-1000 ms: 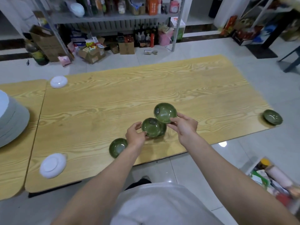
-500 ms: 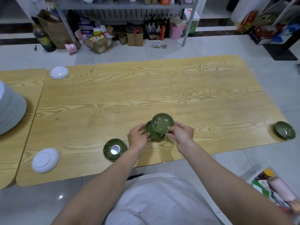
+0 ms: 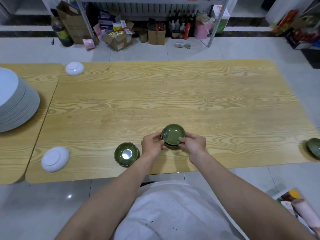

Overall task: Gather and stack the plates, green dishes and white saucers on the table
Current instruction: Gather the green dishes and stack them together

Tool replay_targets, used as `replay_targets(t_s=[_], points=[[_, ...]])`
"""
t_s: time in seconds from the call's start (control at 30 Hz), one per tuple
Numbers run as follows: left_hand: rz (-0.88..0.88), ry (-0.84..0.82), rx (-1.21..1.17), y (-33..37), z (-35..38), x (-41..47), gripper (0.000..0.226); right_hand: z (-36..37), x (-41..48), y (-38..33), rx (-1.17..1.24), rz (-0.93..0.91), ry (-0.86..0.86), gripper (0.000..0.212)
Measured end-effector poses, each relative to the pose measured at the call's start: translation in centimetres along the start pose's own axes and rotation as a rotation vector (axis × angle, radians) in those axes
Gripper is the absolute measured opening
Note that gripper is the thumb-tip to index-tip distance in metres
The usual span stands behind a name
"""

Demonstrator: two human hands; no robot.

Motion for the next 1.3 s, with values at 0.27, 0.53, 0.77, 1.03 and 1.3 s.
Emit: replay_targets(t_s=[0.27, 0.53, 0.77, 1.03, 1.3], points=[[-0.006, -0.038, 0.015, 0.2, 0.1, -0.2, 0.043, 0.0, 1.2, 0.8, -0.127, -0.029, 0.059, 0.040], [-0.007, -0.057, 0.039, 0.4, 0.2, -0.3, 0.045, -0.2, 1.4, 0.6, -0.234, -0.051, 0.096, 0.041], [-0.011, -0.056, 0.070, 0.6, 0.1, -0.7, 0.046, -0.1, 1.4, 0.8, -0.274, -0.054, 0.086, 0.041], [0.198, 0.093, 0.393, 4.1, -0.6, -2.0, 0.032, -0.4, 0.8, -0.6, -0.393, -0.155, -0.041, 0.037], [0.732, -0.072, 1.187, 9.2, 6.3, -5.6, 0.058, -0.4, -2.3, -7.0, -1.399, -0.721, -0.437, 0.076]])
Point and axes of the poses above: each hand's wrist, its own x-axis towards the middle knuckle, its own z-axis out of the palm, y = z × x, the point moved 9 cm from there along x, towards the middle knuckle, and after that the axes turned 10 degrees about -z, right-handed, at the moved point
